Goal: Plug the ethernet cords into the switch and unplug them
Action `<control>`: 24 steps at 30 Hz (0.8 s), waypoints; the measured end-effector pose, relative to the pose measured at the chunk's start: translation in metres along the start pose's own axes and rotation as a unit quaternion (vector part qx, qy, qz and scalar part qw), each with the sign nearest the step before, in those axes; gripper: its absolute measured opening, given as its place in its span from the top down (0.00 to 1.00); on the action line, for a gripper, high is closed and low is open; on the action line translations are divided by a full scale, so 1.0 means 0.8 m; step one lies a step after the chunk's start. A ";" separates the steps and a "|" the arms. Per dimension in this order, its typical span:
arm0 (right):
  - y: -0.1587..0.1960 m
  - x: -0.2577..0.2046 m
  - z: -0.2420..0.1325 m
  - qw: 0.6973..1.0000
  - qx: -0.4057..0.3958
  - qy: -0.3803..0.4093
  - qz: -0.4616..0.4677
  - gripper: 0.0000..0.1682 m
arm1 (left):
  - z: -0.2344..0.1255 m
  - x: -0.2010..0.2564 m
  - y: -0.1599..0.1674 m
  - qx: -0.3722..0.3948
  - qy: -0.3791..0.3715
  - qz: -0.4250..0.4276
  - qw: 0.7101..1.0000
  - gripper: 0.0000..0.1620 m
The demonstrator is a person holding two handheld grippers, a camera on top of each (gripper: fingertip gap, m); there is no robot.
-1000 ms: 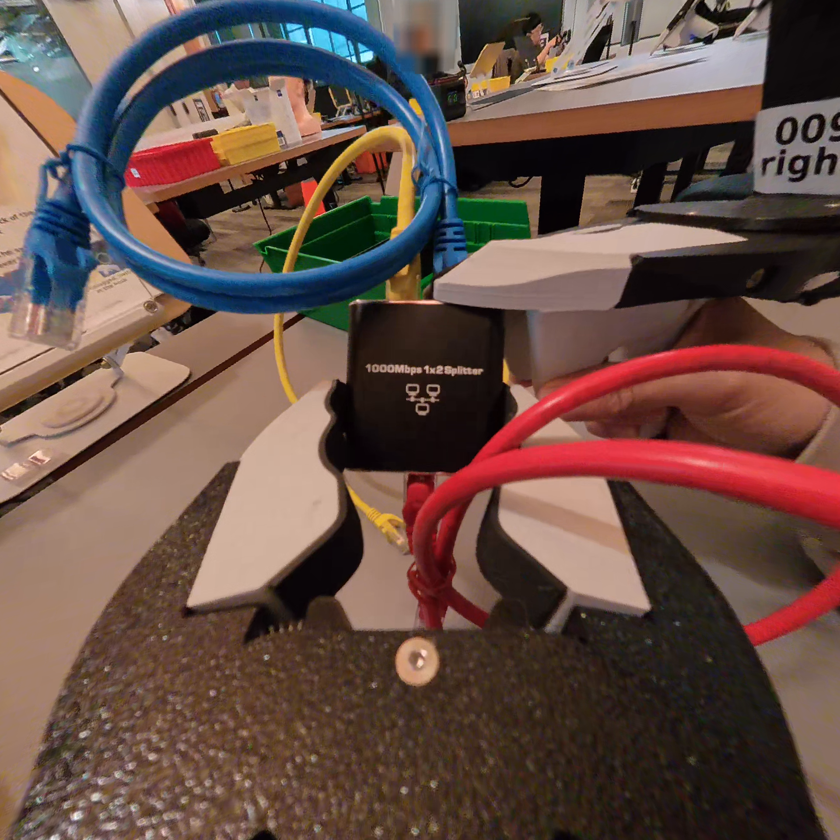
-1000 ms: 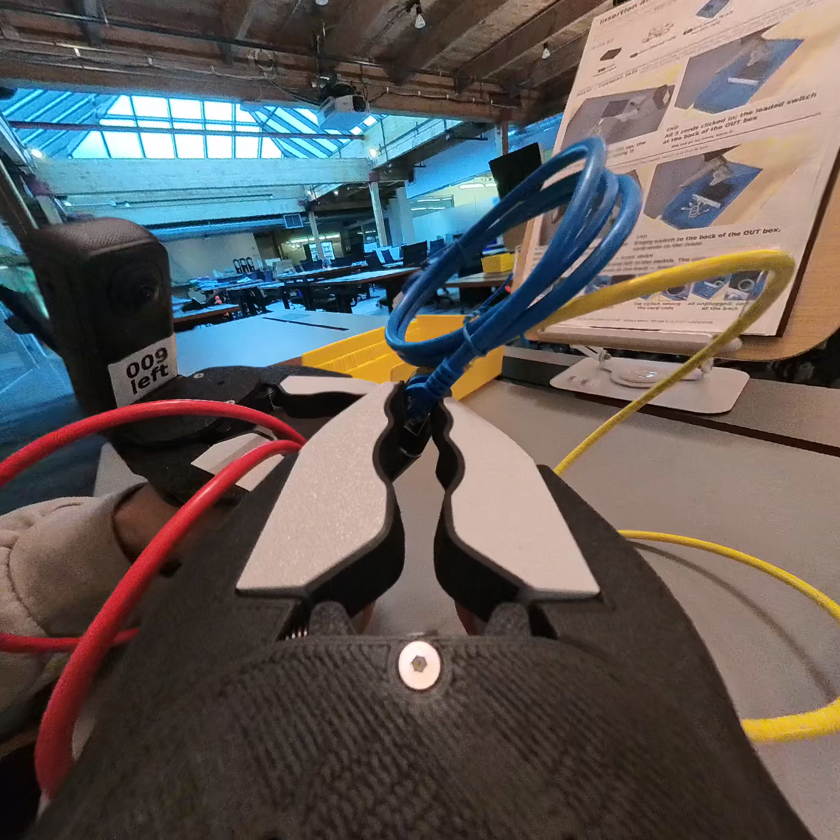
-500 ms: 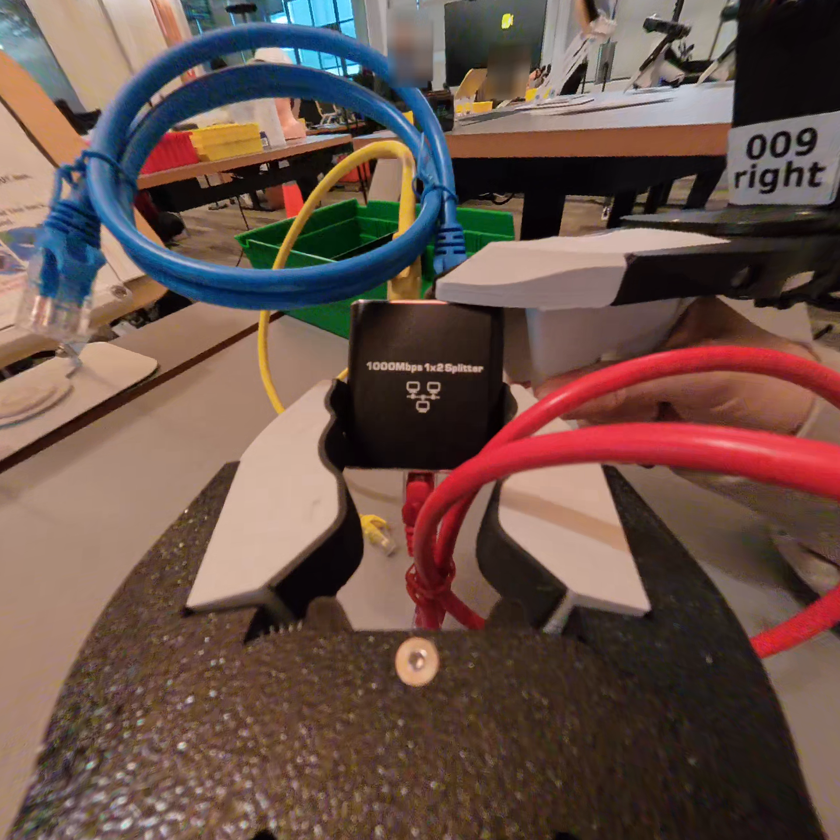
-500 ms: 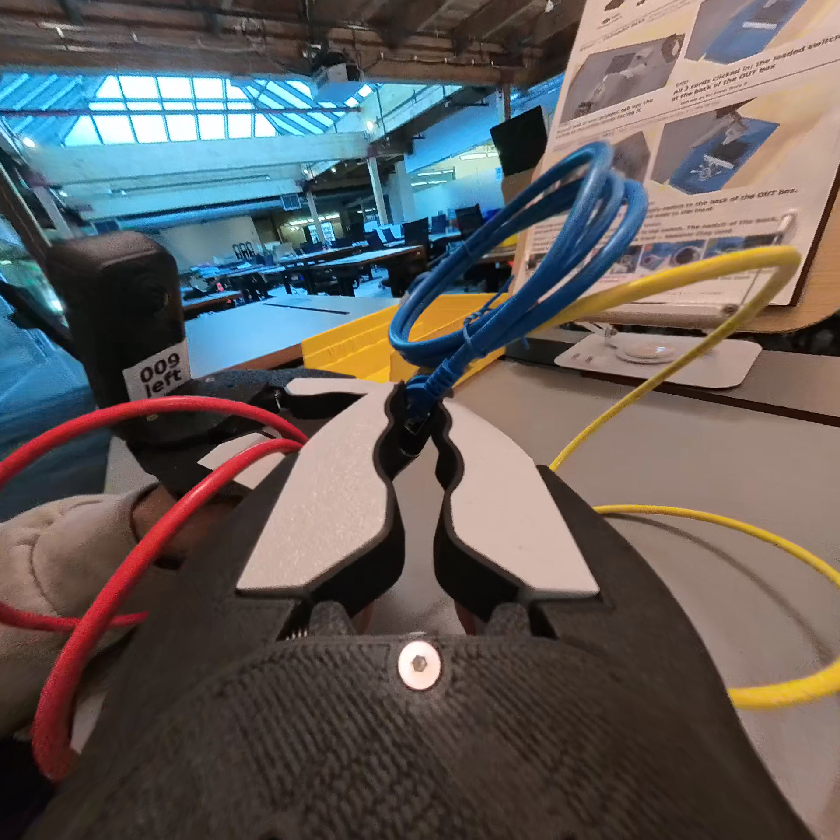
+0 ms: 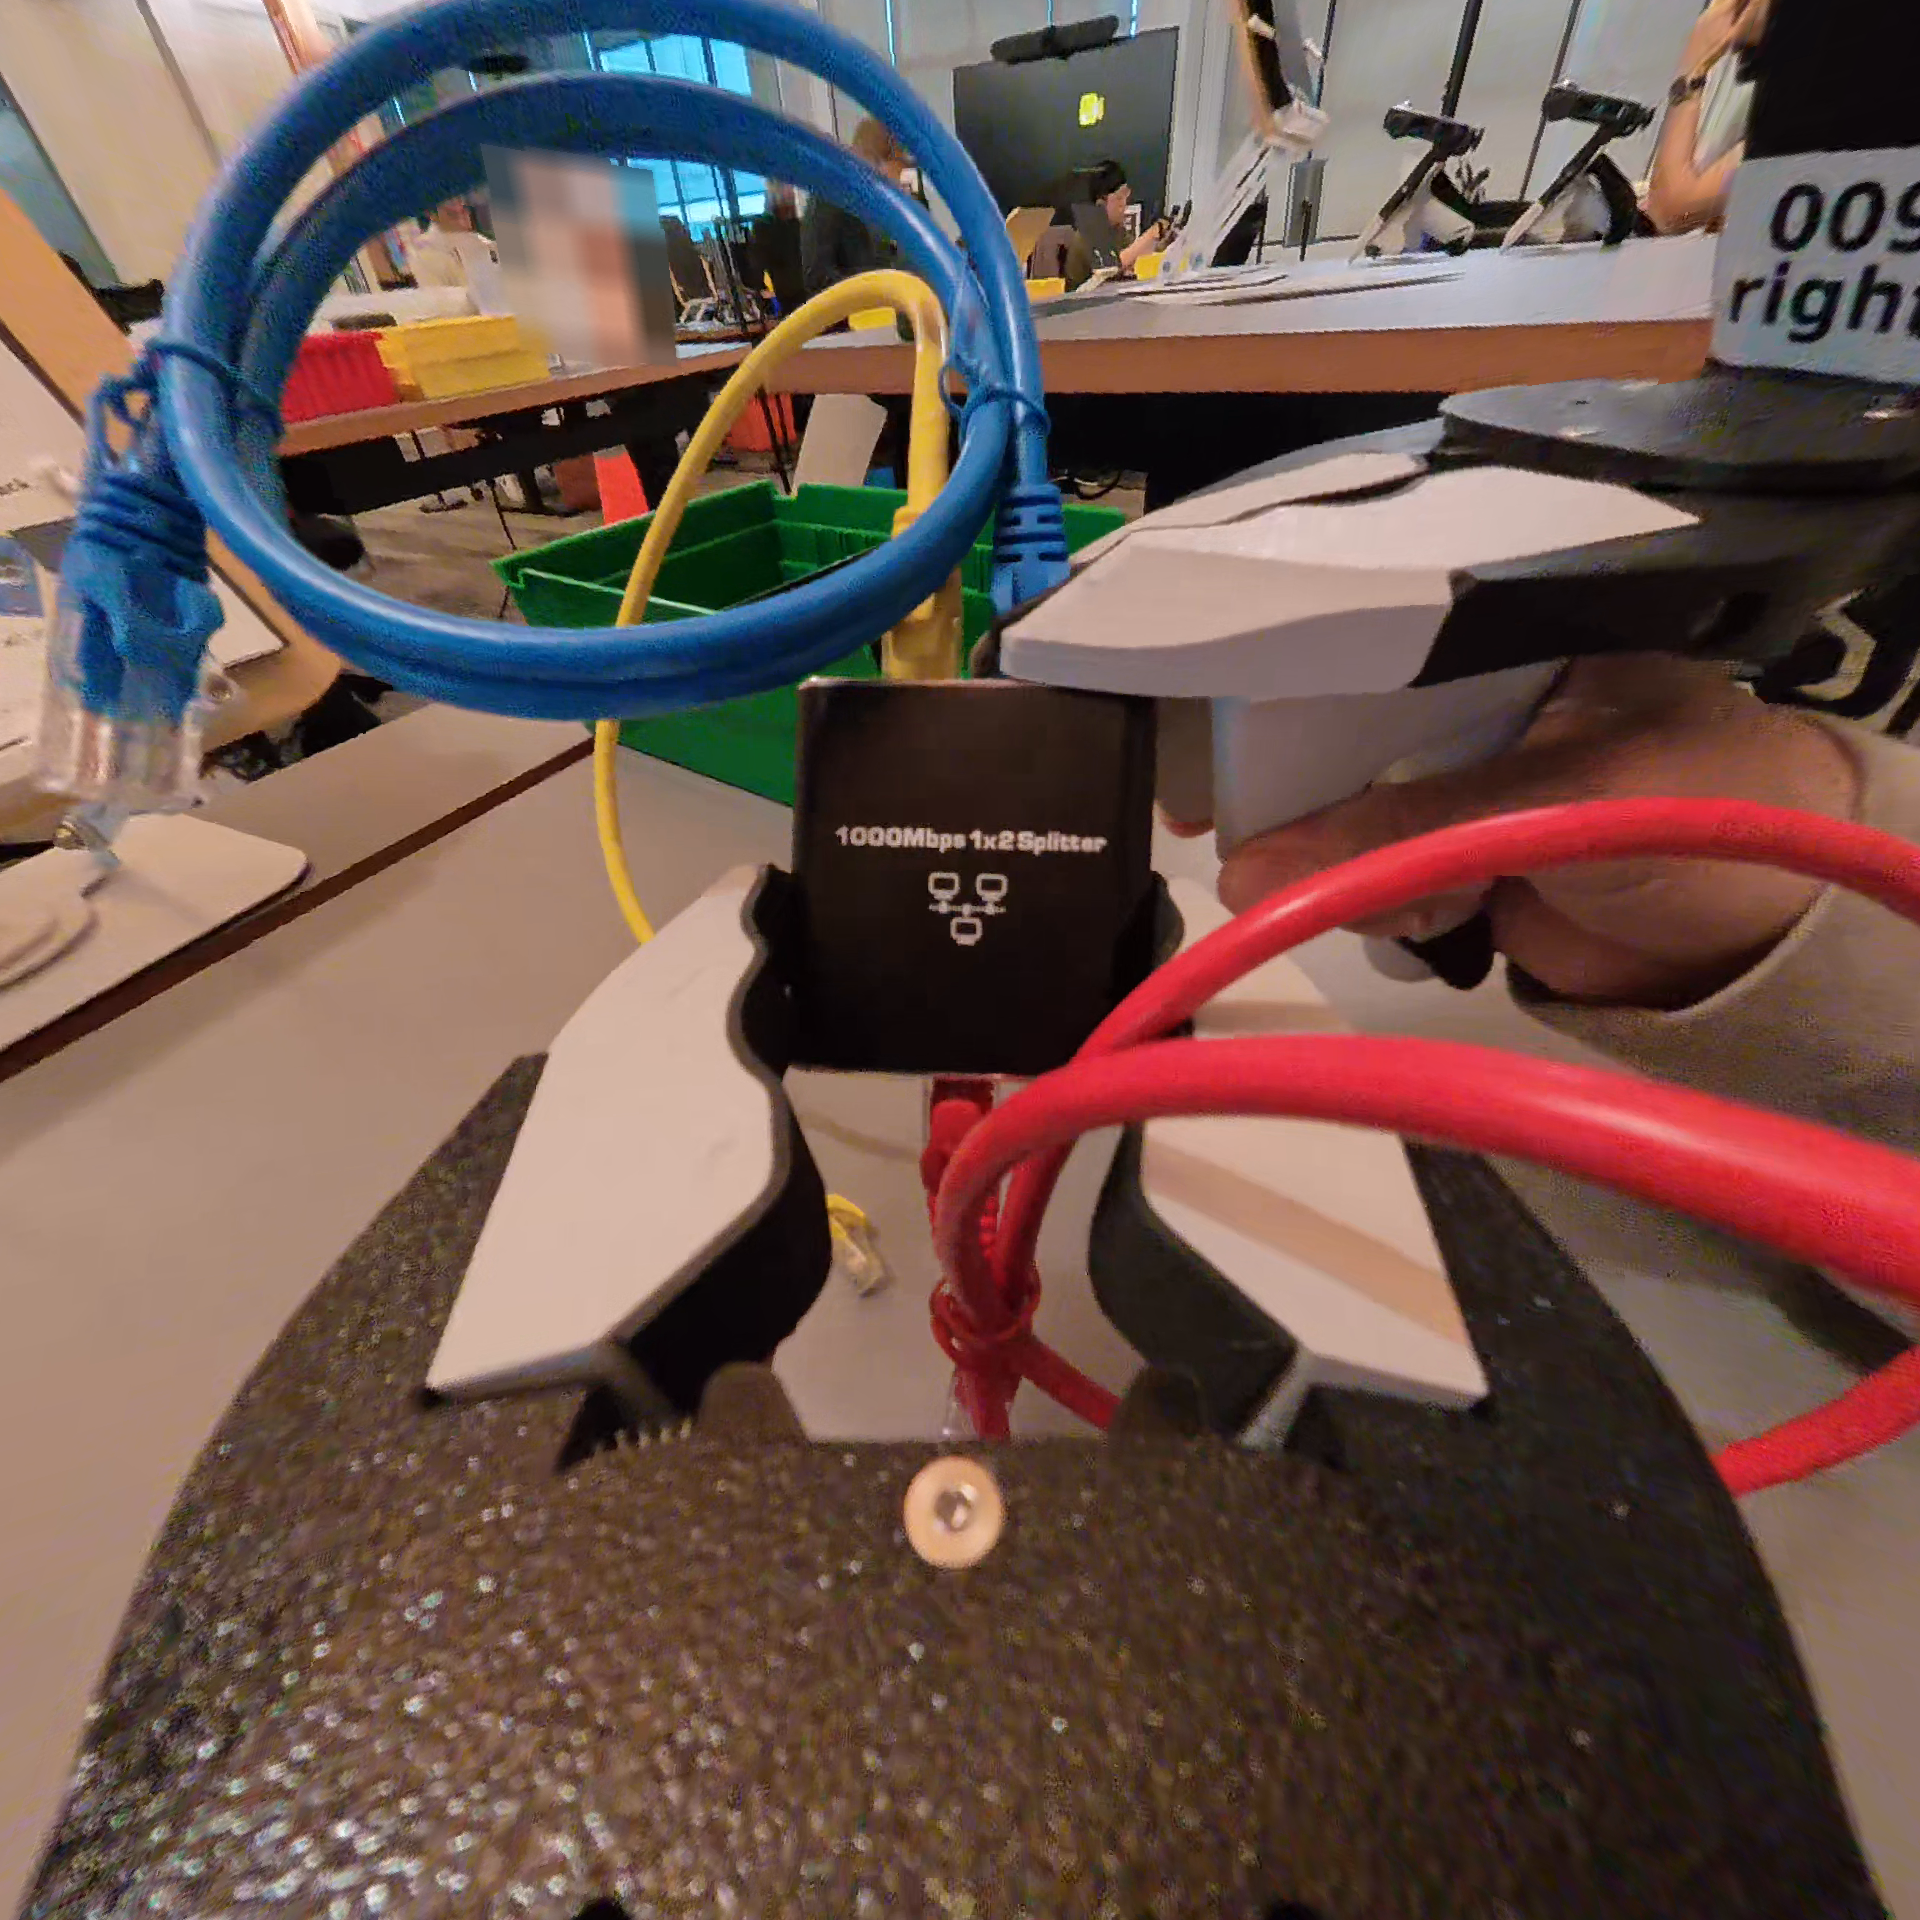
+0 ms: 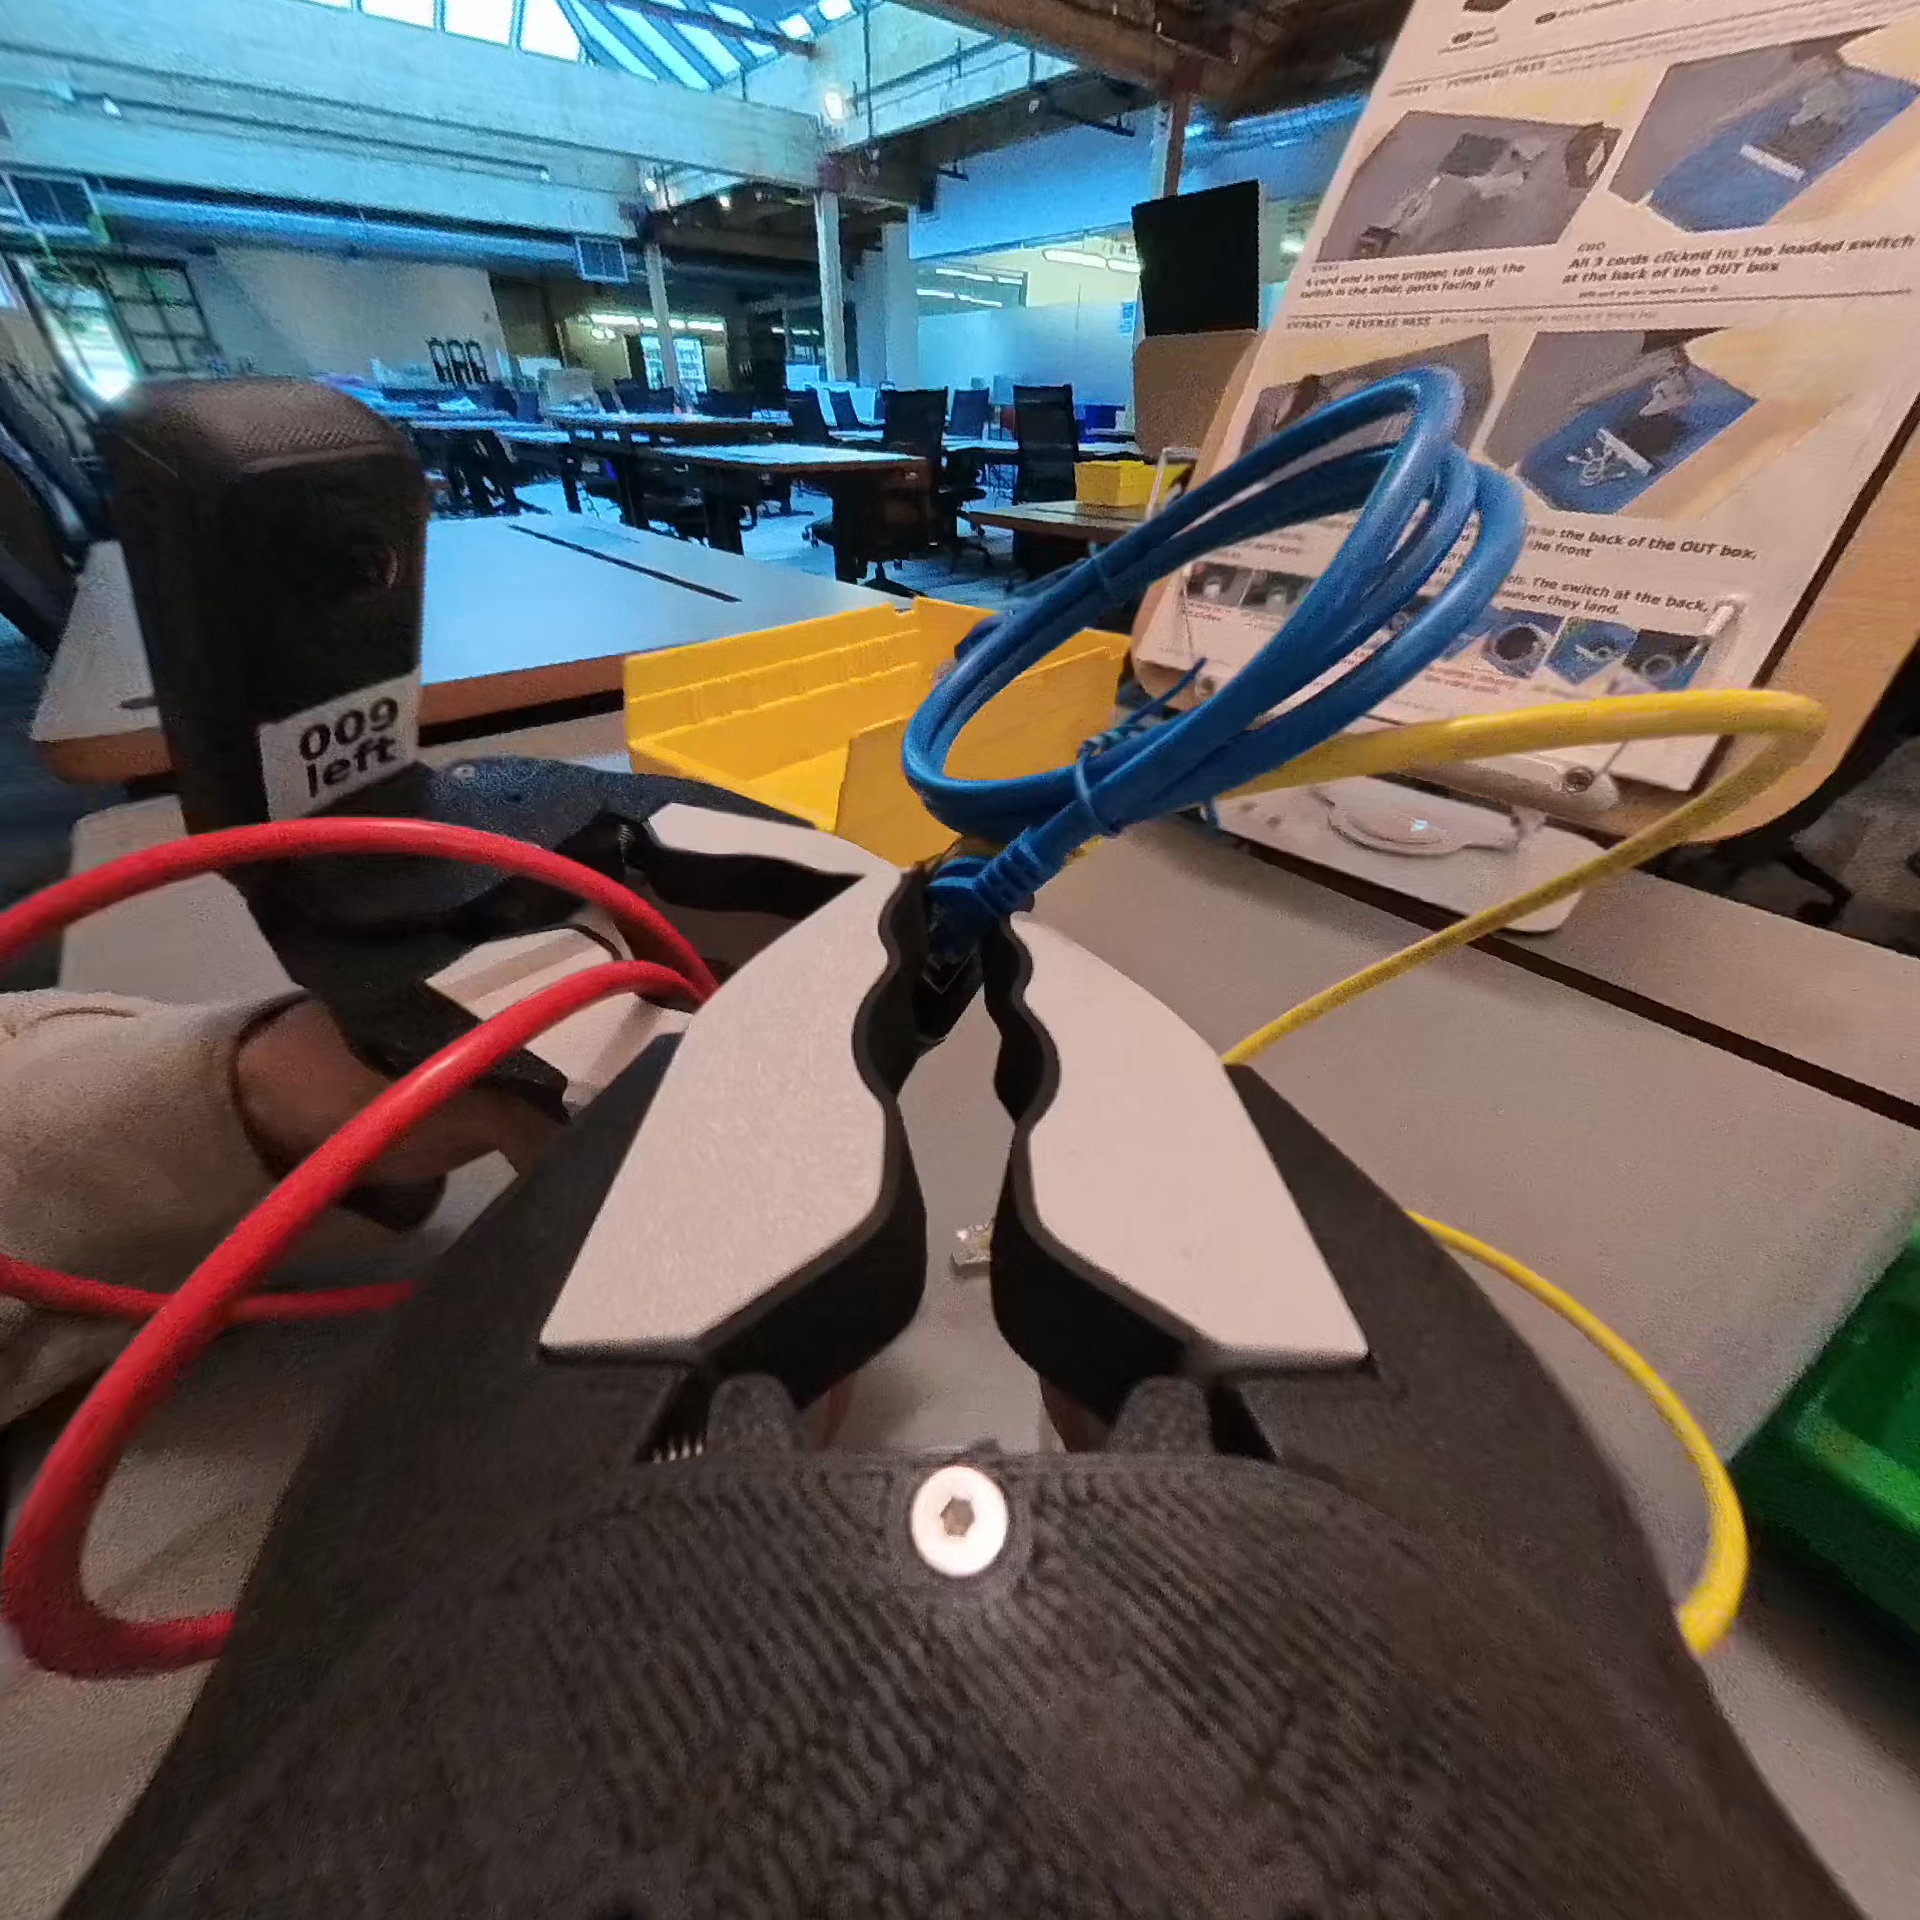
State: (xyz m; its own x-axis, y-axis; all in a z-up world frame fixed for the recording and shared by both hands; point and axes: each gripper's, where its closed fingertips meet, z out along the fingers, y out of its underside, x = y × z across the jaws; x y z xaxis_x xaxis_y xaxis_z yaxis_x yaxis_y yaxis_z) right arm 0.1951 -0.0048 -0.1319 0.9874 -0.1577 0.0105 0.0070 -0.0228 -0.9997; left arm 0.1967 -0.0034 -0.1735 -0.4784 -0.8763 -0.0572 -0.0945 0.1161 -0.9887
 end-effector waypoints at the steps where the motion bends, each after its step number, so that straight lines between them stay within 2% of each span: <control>1: -0.003 -0.001 -0.001 1.000 0.002 -0.003 0.000 0.92 | -0.001 -0.001 -0.002 0.003 -0.007 0.016 1.000 0.61; 3: -0.005 -0.003 -0.001 0.999 0.021 -0.018 0.030 0.91 | -0.004 -0.009 -0.007 -0.005 -0.054 0.094 0.994 0.61; 4: -0.007 -0.003 -0.001 0.999 0.026 -0.020 0.032 0.91 | -0.005 -0.009 -0.009 -0.004 -0.054 0.097 0.994 0.61; 7: -0.006 -0.002 0.002 1.000 0.006 -0.010 0.005 0.92 | -0.003 -0.001 -0.005 0.016 0.001 -0.005 1.000 0.61; 13: -0.004 -0.003 -0.001 0.999 -0.014 0.004 -0.039 0.92 | 0.000 0.004 -0.001 0.011 0.020 -0.023 0.999 0.61; 16: -0.002 -0.003 -0.002 1.000 0.002 -0.012 0.002 0.92 | -0.002 -0.003 -0.003 0.005 -0.022 0.047 0.999 0.61; 21: -0.003 -0.007 0.000 0.995 0.036 -0.043 0.083 0.92 | -0.009 -0.016 -0.009 0.003 -0.104 0.163 0.981 0.61; 24: -0.003 -0.007 0.000 0.993 0.042 -0.048 0.094 0.92 | -0.009 -0.017 -0.010 0.004 -0.113 0.175 0.978 0.61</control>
State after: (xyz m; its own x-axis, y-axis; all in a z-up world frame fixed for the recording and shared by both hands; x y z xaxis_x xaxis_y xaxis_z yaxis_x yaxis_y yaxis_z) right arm 0.1899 -0.0042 -0.1296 0.9830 -0.0556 -0.1752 -0.1704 0.0818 -0.9820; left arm 0.1972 0.0111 -0.1639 -0.2749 -0.8643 -0.4212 0.0488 0.4250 -0.9039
